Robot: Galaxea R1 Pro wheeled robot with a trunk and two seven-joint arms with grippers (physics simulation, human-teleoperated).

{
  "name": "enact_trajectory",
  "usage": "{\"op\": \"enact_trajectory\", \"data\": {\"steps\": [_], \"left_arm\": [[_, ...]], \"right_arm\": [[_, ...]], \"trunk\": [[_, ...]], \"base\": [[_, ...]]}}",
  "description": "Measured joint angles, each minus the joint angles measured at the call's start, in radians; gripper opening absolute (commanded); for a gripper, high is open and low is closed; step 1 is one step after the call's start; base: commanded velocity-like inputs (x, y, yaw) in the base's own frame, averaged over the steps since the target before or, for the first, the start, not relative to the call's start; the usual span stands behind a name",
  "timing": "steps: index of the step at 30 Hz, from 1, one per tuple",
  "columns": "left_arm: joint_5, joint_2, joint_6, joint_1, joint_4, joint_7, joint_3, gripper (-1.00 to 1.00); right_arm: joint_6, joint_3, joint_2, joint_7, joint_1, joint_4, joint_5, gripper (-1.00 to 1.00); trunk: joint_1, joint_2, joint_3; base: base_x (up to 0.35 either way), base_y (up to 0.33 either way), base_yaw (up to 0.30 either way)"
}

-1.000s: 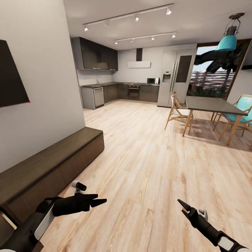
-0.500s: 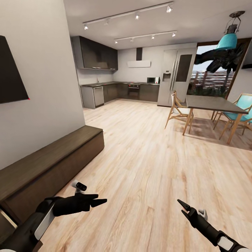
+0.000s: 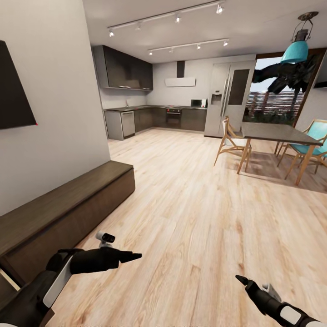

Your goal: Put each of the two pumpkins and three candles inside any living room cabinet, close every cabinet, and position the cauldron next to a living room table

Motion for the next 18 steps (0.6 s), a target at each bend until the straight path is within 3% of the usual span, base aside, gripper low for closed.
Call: {"op": "enact_trajectory", "data": {"steps": [5, 18], "left_arm": [[0.000, -0.001, 0.001, 0.001, -0.011, 0.000, -0.001, 1.00], [0.010, -0.006, 0.001, 0.000, 0.018, 0.001, -0.003, 1.00]], "right_arm": [[0.002, -0.003, 0.001, -0.051, 0.000, -0.001, -0.002, 1.00], [0.027, 0.005, 0.003, -0.029, 0.000, -0.005, 0.008, 1.00]], "trunk": [[0.019, -0.035, -0.016], [0.069, -0.126, -0.056]], "base": [[0.000, 0.000, 0.000], [0.000, 0.000, 0.000]]}}
